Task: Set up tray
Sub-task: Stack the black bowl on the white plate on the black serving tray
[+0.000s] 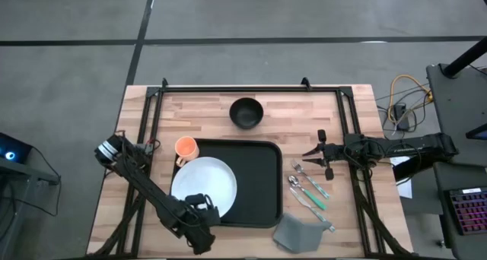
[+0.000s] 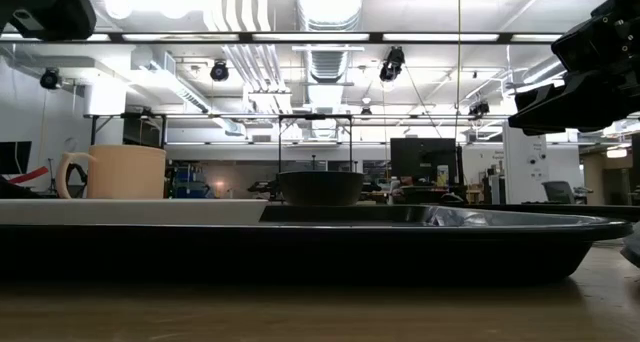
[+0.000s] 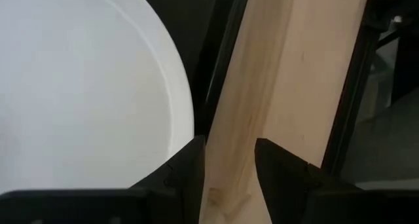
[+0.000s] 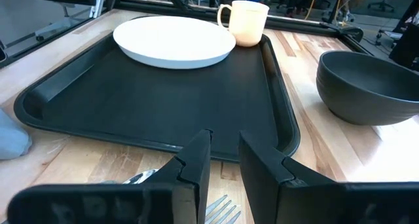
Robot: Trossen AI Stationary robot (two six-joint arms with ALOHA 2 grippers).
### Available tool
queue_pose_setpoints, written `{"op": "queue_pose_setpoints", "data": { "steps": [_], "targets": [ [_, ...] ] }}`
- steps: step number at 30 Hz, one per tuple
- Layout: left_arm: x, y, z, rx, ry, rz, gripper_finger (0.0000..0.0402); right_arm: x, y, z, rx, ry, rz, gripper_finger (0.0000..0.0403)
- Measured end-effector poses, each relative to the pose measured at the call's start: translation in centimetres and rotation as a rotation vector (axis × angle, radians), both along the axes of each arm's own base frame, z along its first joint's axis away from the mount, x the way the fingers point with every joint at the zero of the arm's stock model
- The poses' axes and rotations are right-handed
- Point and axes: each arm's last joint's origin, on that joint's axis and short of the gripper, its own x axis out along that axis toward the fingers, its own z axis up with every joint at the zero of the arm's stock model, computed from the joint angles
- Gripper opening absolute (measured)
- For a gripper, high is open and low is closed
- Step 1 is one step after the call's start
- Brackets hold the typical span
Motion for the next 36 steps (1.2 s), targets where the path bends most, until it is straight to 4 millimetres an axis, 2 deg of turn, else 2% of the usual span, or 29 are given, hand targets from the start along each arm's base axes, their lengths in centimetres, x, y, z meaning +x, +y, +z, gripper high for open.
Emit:
{"op": "queue_pose_setpoints", "data": {
  "steps": [7, 12, 16, 22, 26, 30, 36],
  "targets": [
    [1.1, 1.4, 0.2, 0.062, -0.045, -0.007, 0.0115, 0.0, 0.0, 0.0, 0.000, 0.000, 0.000, 0.0068],
    [2.4, 3.1, 0.5, 0.253, -0.163, -0.016, 0.0115, 0.0, 0.0, 0.0, 0.000, 0.000, 0.000, 0.0068],
    [3.0, 5.0, 2.4, 0.351, -0.259, -0.039, 0.0115, 0.0, 0.0, 0.0, 0.000, 0.000, -0.001, 0.0068],
    [3.2, 8.1, 5.5, 0.362, -0.427, -0.095, 0.0115, 0.0, 0.0, 0.0, 0.000, 0.000, 0.000, 0.0068],
    [2.3, 10.3, 6.2, 0.377, -0.538, -0.109, 0.0115, 0.0, 0.0, 0.0, 0.000, 0.000, 0.000, 0.0068],
    [0.6, 13.0, 4.9, 0.374, -0.630, -0.077, 0.0115, 0.0, 0.0, 0.0, 0.000, 0.000, 0.000, 0.0068],
    [-2.9, 17.1, 2.2, 0.238, -0.843, -0.047, 0.0115, 0.0, 0.0, 0.0, 0.000, 0.000, -0.001, 0.0068]
  ]
}}
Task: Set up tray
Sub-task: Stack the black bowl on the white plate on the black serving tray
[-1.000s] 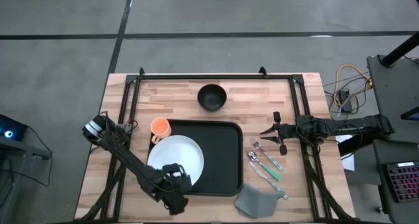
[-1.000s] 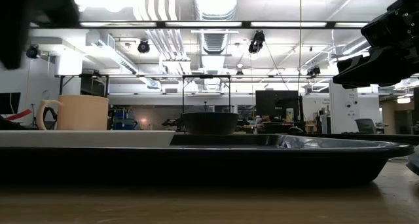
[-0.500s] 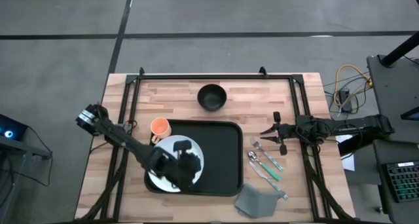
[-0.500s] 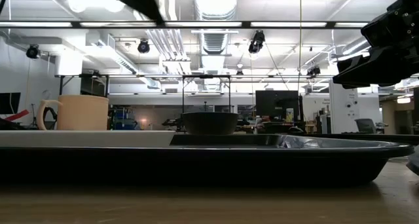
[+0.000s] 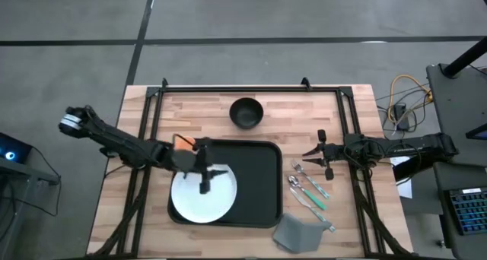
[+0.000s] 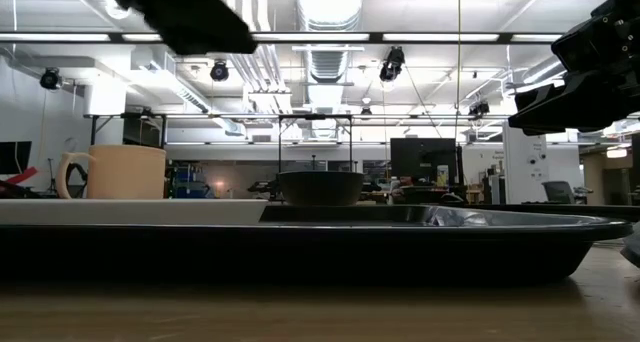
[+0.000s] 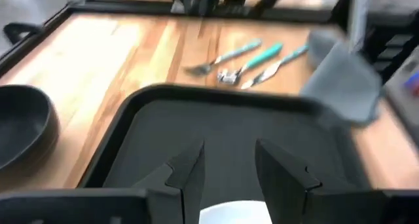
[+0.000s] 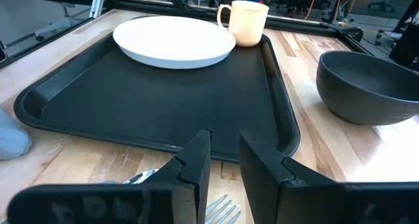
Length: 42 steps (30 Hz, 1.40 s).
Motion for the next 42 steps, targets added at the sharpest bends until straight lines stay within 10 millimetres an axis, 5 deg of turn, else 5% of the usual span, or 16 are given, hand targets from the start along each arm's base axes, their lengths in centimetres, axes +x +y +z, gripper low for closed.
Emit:
{"op": "queue_pose_setpoints", "data": {
  "steps": [12, 42],
  "targets": [
    [-6.4, 3.8, -3.2, -0.072, -0.346, -0.003, 0.0115, 0.0, 0.0, 0.0, 0.000, 0.000, 0.001, 0.0068],
    [-13.3, 5.4, -3.1, -0.065, -0.726, -0.161, 0.0115, 0.0, 0.0, 0.0, 0.000, 0.000, 0.000, 0.0068]
  ]
}}
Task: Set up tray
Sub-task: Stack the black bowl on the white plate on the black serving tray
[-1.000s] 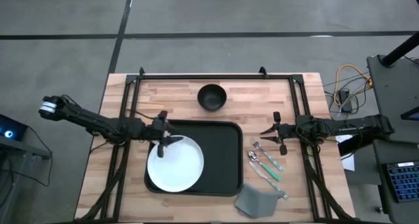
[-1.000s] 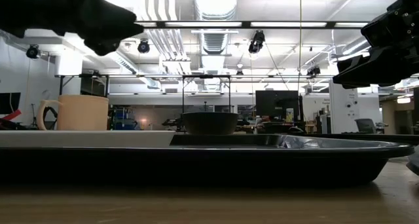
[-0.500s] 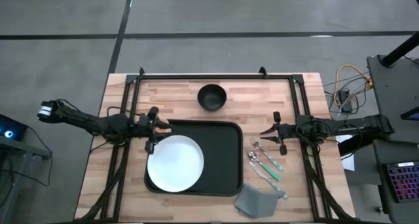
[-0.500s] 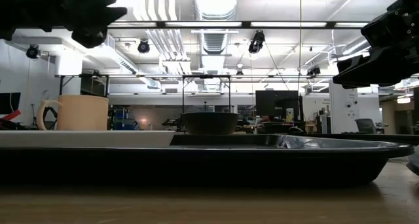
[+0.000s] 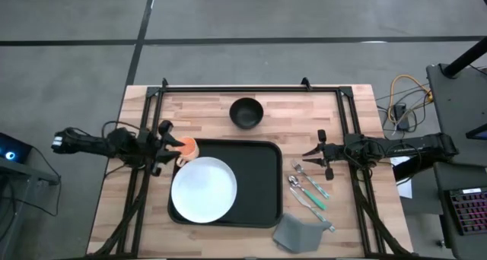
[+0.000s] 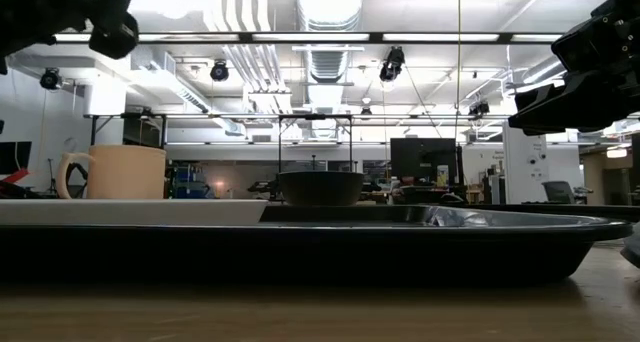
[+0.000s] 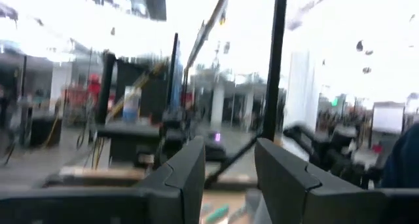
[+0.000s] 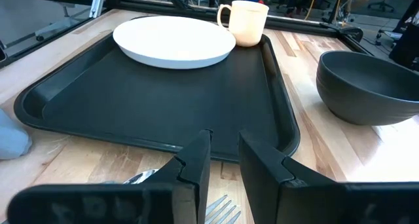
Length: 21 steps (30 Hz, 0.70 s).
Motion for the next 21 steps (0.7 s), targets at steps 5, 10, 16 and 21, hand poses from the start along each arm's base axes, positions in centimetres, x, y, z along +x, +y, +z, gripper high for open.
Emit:
{"op": "queue_pose_setpoints", "data": {
  "steps": [5, 10, 16, 21],
  "targets": [
    [-0.3, 0.3, -0.7, -0.011, -0.004, 0.009, 0.0115, 0.0, 0.0, 0.0, 0.000, 0.000, 0.000, 0.0068],
    [-0.6, 0.6, -1.0, -0.031, -0.027, 0.022, 0.0115, 0.0, 0.0, 0.0, 0.000, 0.000, 0.000, 0.0068],
    [-0.7, 0.6, -1.6, -0.034, 0.000, 0.020, 0.0115, 0.0, 0.0, 0.0, 0.000, 0.000, 0.000, 0.0068],
    [-0.8, 0.6, -2.5, -0.033, 0.087, 0.020, 0.0115, 0.0, 0.0, 0.0, 0.000, 0.000, 0.000, 0.0068]
  ]
}}
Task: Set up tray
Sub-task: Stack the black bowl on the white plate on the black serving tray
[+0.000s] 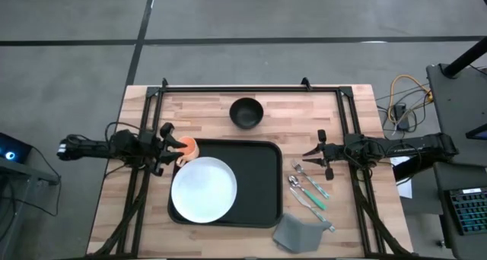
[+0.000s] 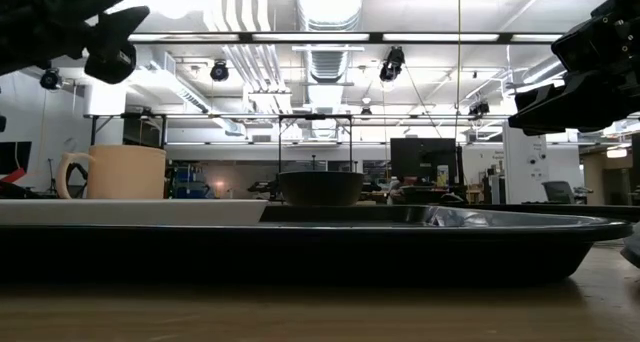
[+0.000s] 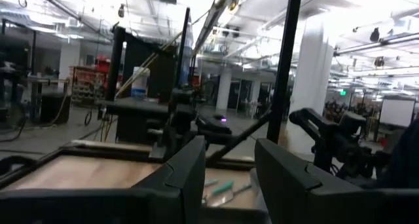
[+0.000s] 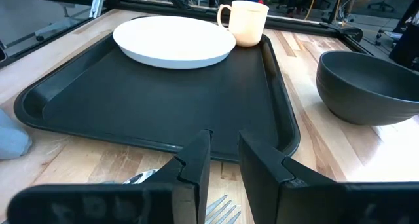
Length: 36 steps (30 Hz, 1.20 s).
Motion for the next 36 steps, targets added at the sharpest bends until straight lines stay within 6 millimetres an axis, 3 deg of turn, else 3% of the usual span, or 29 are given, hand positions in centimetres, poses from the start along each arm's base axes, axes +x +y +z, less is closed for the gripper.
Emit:
{"op": "queue_pose_setpoints", "data": {
  "steps": [26, 36],
  "targets": [
    [0.0, 0.0, -1.9, 0.001, 0.172, 0.002, 0.0115, 0.0, 0.0, 0.0, -0.002, -0.001, 0.001, 0.0068],
    [0.2, 0.0, -2.9, 0.008, 0.281, 0.010, 0.0115, 0.2, 0.0, 0.7, -0.023, -0.081, 0.006, 0.0068]
  ]
}}
